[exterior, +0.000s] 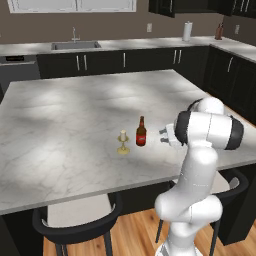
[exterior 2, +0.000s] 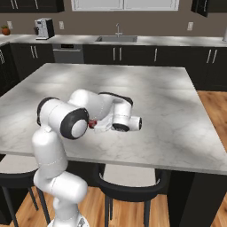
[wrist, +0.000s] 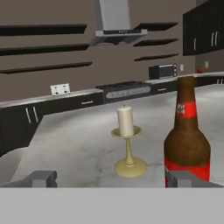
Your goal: Get the candle and the beer from the cabinet and move them to the dining counter.
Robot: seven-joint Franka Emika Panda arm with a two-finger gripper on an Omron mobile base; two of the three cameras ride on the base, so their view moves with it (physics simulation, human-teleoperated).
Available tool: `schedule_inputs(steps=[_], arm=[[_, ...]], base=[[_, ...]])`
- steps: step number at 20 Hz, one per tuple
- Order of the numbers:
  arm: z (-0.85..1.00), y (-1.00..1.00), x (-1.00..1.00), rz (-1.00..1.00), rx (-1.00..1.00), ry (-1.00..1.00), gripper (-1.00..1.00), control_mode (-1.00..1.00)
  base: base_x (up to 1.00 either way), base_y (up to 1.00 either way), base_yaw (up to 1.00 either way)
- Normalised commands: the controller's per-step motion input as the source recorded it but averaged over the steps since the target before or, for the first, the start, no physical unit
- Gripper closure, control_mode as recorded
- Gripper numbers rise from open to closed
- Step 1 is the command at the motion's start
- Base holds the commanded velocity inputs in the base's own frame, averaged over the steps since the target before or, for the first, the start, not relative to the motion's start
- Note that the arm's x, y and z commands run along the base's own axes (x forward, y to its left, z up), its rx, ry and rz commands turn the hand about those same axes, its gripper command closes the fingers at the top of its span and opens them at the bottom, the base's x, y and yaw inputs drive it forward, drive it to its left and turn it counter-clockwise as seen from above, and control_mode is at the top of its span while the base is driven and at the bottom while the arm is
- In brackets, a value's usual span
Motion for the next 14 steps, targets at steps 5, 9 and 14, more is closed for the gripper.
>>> schedule_inputs(steps=[5,9,14], arm=[[0.29,-0.04,-0.49,-0.14,-0.07,0.19,-1.00,-1.00],[0.28,0.00,-0.52,-0.14,-0.13,0.13,-1.00,-1.00],[0.33,0.00,-0.46,-0.10,-0.18,0.14,-1.00,-1.00]], base=[[0.00,0.00,0.00],[0.00,0.00,0.00],[0.00,0.00,0.00]])
